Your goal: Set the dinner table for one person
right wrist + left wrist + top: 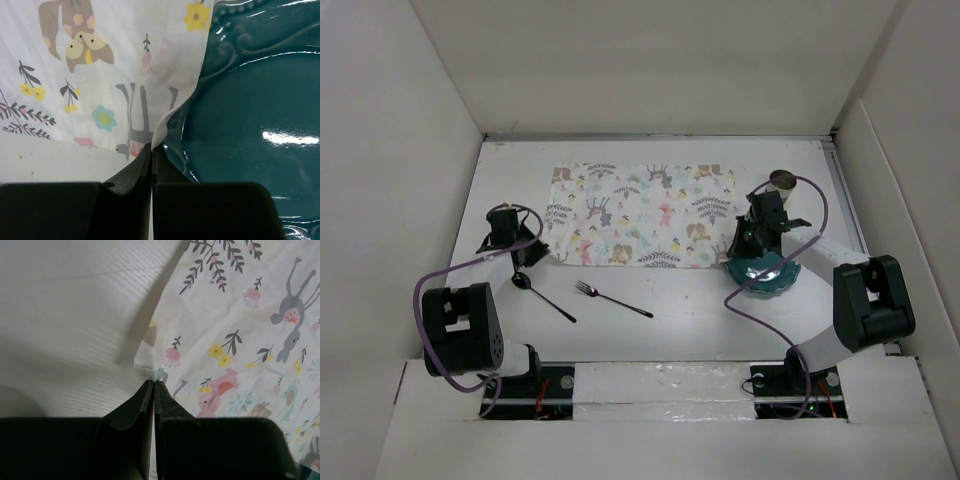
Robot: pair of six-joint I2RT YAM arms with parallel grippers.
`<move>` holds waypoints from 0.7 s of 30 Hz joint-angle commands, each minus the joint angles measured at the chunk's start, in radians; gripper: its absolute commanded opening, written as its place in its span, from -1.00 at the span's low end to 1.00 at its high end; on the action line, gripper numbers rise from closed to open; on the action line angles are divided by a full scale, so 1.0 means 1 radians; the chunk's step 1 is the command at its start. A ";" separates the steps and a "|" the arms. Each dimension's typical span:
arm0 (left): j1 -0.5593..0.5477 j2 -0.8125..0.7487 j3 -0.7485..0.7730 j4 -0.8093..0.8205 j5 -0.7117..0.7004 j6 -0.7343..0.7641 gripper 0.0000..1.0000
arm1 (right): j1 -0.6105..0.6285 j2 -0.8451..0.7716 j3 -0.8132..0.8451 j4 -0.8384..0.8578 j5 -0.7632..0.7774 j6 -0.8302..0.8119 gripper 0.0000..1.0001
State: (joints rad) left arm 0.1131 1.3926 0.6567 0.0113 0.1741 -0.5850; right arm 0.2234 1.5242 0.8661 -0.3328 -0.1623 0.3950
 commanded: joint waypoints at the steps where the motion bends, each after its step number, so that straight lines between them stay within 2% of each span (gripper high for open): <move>1: 0.003 -0.067 -0.025 -0.053 -0.038 0.004 -1.00 | 0.031 -0.032 -0.013 0.011 -0.003 -0.013 -0.92; 5: 0.003 -0.131 -0.042 -0.074 -0.064 -0.009 -1.00 | 0.040 -0.033 -0.013 0.011 0.014 -0.002 -0.90; 12: 0.003 -0.141 -0.051 -0.093 -0.074 -0.022 -1.00 | 0.031 -0.052 0.007 -0.028 0.076 0.002 -0.83; 15: 0.003 -0.150 -0.032 -0.105 -0.090 -0.022 -0.66 | 0.021 -0.073 0.017 -0.052 0.092 0.005 -0.48; 16: 0.003 -0.156 -0.029 -0.108 -0.094 -0.021 -0.44 | 0.021 -0.078 0.031 -0.066 0.096 0.007 -0.25; 17: 0.003 -0.173 -0.020 -0.112 -0.093 -0.021 -0.34 | 0.011 -0.093 0.036 -0.092 0.107 0.005 -0.13; 19: 0.003 -0.207 -0.005 -0.123 -0.091 -0.015 -0.12 | -0.009 -0.125 0.045 -0.121 0.122 0.008 0.09; 21: 0.003 -0.246 0.047 -0.134 -0.072 -0.004 0.00 | -0.086 -0.226 0.047 -0.156 0.129 0.027 0.21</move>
State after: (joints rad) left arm 0.1131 1.2247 0.6167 -0.1059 0.0963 -0.6044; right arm 0.2165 1.4250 0.8631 -0.4271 -0.0772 0.4034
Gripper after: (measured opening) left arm 0.471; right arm 0.571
